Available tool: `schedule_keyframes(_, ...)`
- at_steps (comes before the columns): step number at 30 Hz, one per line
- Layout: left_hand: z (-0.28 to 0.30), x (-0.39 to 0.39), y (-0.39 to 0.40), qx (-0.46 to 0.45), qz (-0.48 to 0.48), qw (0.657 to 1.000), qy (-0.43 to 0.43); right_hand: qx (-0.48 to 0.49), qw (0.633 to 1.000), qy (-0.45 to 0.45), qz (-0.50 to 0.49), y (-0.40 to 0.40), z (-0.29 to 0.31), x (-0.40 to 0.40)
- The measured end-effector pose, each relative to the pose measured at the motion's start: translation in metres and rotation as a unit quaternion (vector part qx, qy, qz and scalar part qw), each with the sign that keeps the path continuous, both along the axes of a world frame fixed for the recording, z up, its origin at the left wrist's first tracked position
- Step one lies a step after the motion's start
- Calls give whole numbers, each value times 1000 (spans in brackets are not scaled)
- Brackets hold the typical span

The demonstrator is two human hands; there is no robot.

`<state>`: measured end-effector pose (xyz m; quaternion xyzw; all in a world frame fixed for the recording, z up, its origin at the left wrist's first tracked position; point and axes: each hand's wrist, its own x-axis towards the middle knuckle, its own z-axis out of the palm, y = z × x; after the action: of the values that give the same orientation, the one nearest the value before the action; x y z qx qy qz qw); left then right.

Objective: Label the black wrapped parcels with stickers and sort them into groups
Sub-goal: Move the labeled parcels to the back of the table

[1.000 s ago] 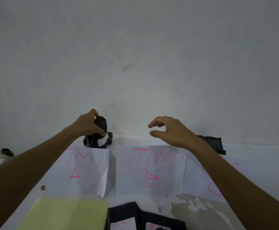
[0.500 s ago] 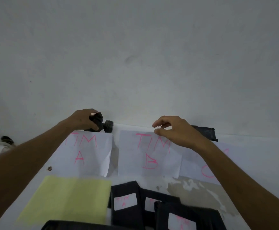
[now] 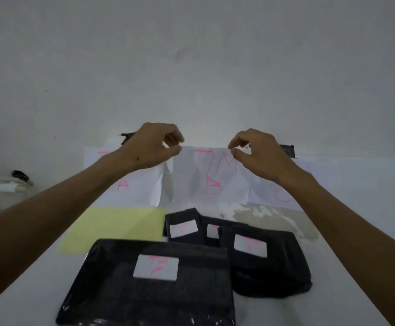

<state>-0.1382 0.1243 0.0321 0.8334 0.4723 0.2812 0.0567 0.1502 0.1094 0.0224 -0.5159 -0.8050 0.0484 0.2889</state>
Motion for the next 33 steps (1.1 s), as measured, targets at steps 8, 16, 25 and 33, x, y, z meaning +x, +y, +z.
schedule_keyframes(8, -11, 55, -94, -286, -146, 934, 154, -228, 969, -86, 24, -69, -3, 19)
schedule_keyframes(16, -37, 58, -128, -423, -125, 854, 276, -370, 895, -242, -55, -115, -30, 27)
schedule_keyframes(25, -54, 45, -131, -479, -97, 849, 200, -296, 918, -256, -62, -130, -65, 29)
schedule_keyframes(33, -56, 48, -125, -431, -72, 887, 149, -203, 973, -47, -93, -120, -60, 51)
